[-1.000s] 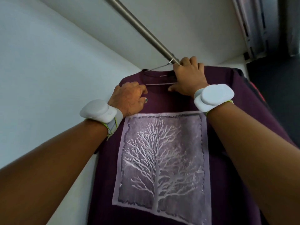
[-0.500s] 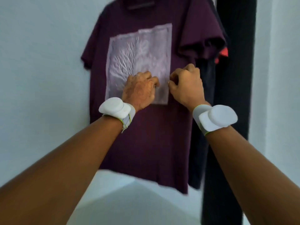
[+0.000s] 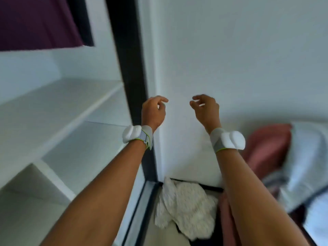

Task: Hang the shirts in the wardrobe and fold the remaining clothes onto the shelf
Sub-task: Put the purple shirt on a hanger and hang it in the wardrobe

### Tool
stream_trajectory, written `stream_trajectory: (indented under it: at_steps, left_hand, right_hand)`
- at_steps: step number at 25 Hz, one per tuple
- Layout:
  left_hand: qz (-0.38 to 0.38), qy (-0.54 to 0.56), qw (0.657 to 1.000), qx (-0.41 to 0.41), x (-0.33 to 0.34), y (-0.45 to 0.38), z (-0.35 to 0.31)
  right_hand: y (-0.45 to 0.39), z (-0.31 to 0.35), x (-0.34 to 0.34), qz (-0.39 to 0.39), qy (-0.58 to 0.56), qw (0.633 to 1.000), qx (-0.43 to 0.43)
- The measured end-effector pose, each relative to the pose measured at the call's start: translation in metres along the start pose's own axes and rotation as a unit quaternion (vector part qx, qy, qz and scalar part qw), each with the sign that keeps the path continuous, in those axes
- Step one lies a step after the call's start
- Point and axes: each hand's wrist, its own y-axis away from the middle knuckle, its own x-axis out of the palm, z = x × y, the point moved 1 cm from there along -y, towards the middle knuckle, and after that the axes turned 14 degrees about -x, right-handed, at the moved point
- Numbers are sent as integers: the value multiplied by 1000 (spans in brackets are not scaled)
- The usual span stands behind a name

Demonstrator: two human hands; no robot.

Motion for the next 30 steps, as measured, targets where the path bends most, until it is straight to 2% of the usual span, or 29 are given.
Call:
stream_trajectory:
  at_steps: [1, 4, 6, 8, 9, 11, 13, 14, 16, 17, 18, 22, 25, 30]
  left_hand:
    - [44, 13, 998, -43, 21, 18, 11]
    - [199, 31, 975, -98, 97, 108, 26]
    - [302, 25, 943, -134, 134, 174, 35]
    - [423, -19, 894, -147, 159, 263, 37]
    - [452, -36, 878, -152, 162, 280, 40]
    - [554, -88, 819, -118, 171, 363, 32]
    - [597, -130, 784, -106, 171, 399, 31]
    - [622, -153, 764, -79, 172, 424, 30]
    - [684, -217, 696, -20, 176, 485, 20]
    - [696, -243, 675, 14, 178, 503, 23]
    - [695, -260, 669, 42, 181, 518, 23]
    - [679, -301, 660, 111, 209, 566, 14]
    - [676, -314, 651, 145, 244, 598, 2]
    - [680, -353, 625, 148, 344, 643, -13]
  right_hand:
    - [26, -20, -6, 15, 14, 999, 27]
    - [151, -83, -66, -8, 42, 983, 180]
    - [234, -103, -103, -60, 43, 963, 261]
    - [341, -109, -140, -114, 49, 917, 379]
    - [362, -105, -142, -118, 50, 908, 400]
    - [453, -94, -173, -180, 69, 860, 473]
    - [506, -90, -179, -177, 60, 835, 518]
    - [538, -84, -184, -197, 61, 812, 546]
    - [614, -74, -202, -267, 66, 747, 605]
    - [639, -66, -203, -281, 64, 727, 623]
    - [662, -61, -205, -297, 61, 709, 637]
    - [713, -63, -225, -334, 57, 665, 666]
    - [728, -91, -249, -367, 22, 649, 666]
    - [749, -191, -307, -360, -12, 638, 680]
